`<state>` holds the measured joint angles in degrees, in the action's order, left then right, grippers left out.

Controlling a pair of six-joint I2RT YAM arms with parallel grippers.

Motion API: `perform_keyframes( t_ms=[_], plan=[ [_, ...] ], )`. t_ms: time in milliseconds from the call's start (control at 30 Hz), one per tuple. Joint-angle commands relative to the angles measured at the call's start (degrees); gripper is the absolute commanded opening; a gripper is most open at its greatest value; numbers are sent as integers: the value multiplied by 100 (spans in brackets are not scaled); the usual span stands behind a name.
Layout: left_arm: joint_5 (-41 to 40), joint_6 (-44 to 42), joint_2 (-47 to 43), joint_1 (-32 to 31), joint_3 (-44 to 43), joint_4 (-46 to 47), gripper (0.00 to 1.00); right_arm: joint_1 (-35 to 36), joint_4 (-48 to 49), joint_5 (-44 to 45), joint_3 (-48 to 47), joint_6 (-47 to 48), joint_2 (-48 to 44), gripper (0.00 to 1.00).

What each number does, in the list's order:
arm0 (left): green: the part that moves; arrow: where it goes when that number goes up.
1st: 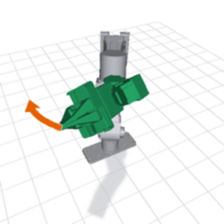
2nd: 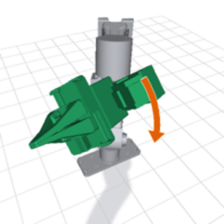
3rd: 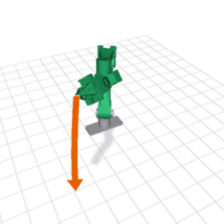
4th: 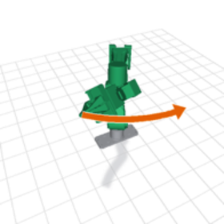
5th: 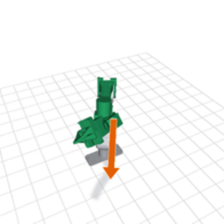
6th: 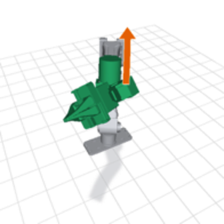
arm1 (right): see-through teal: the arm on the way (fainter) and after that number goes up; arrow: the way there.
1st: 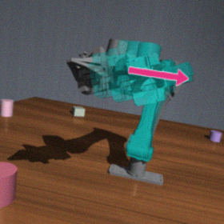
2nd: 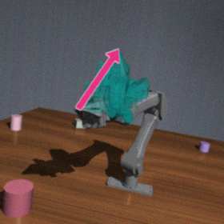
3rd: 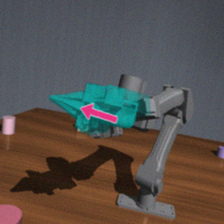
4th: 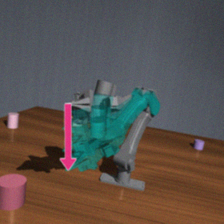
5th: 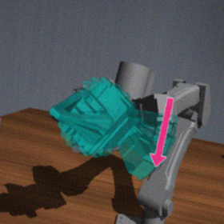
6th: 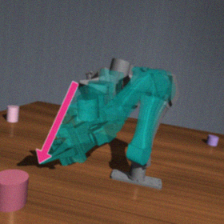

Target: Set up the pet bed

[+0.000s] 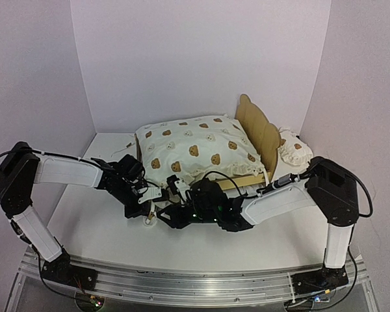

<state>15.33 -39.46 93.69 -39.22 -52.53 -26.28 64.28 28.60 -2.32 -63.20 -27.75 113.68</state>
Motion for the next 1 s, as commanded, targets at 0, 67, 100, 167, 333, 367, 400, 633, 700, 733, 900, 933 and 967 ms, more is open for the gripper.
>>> perform_keyframes(
  t_ms=[0,67,100,167,333,367,400,633,700,733,900,933,967],
  plan=[
    [190,-252,158,-18,-178,224,0,-155,-89,-166,328,-17,-340,38],
    [240,-272,153,-21,-154,210,0,-194,-79,-359,287,125,-187,39],
    [250,-272,151,-24,-150,199,0,-198,-59,-433,222,223,-78,41],
    [268,-244,142,-24,-161,179,0,-212,88,-519,15,418,151,45],
    [335,-182,113,-24,-187,133,0,-243,1247,-396,-207,315,806,46],
    [338,-172,107,-24,-184,132,0,-255,1371,-400,-274,260,917,46],
    [342,-162,106,-24,-178,131,0,-263,1433,-415,-352,232,1027,45],
    [368,-159,110,-24,-169,157,0,-276,1473,-447,-657,79,1410,31],
    [357,-154,114,-25,-184,182,0,-274,1475,-473,-662,58,1447,29],
    [357,-133,123,-24,-194,184,0,-276,1473,-488,-648,44,1461,31],
    [467,-29,143,-24,-250,173,0,-276,1504,-364,-410,-34,1478,37],
    [521,10,150,-24,-268,149,0,-275,1572,-389,-386,-69,1498,37],
    [580,45,161,-24,-292,115,0,-274,1680,-416,-363,-121,1522,37]
  ],
)
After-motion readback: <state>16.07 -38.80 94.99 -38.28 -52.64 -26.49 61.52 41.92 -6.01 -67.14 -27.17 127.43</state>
